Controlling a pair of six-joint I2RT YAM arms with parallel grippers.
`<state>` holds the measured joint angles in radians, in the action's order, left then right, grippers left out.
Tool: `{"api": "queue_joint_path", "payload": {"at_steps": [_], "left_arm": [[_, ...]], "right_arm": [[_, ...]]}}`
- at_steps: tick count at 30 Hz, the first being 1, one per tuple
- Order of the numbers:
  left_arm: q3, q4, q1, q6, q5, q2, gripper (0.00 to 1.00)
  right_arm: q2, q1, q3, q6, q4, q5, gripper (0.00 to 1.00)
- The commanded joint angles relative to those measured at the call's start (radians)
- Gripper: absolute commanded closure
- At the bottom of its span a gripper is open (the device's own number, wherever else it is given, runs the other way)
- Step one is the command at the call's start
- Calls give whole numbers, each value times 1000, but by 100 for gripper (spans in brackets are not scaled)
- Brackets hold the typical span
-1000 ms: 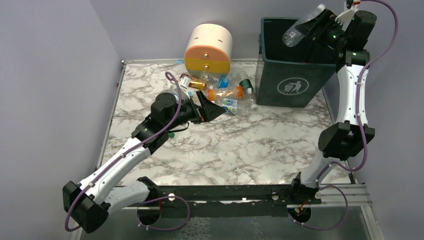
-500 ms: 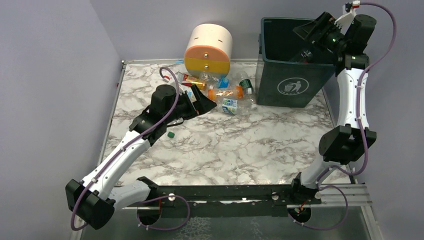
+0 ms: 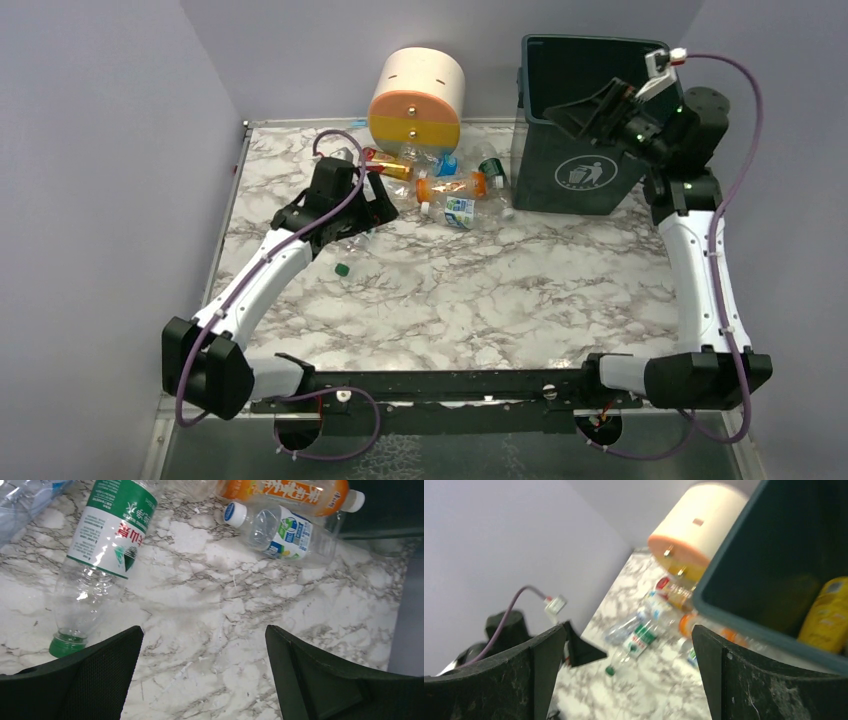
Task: Put the plastic bottles in the bin
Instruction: Place the plastic bottle in the trash bin, then pick up the plastic bottle at the center of the board.
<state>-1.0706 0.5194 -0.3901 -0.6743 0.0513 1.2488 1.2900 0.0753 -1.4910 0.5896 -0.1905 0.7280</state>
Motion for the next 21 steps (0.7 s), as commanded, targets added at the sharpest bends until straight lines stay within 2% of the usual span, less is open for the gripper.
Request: {"api": "queue_joint_path", "payload": {"at_steps": [1,6,13,21], "left_arm": [[-60,8,3,96,-119,73,1],[-104,8,3,162,-205,156,1],[-102,22,2,254,-289,229,1],[-92,51,3,326,-312,322,1]], "right_arm": [[-65,-92,127,27,34,23,0],[-150,-189,254,9,4,22,0],[-263,-195,406,-30,-51,39,1],[-296,-195,452,-59,-79,54,0]]}}
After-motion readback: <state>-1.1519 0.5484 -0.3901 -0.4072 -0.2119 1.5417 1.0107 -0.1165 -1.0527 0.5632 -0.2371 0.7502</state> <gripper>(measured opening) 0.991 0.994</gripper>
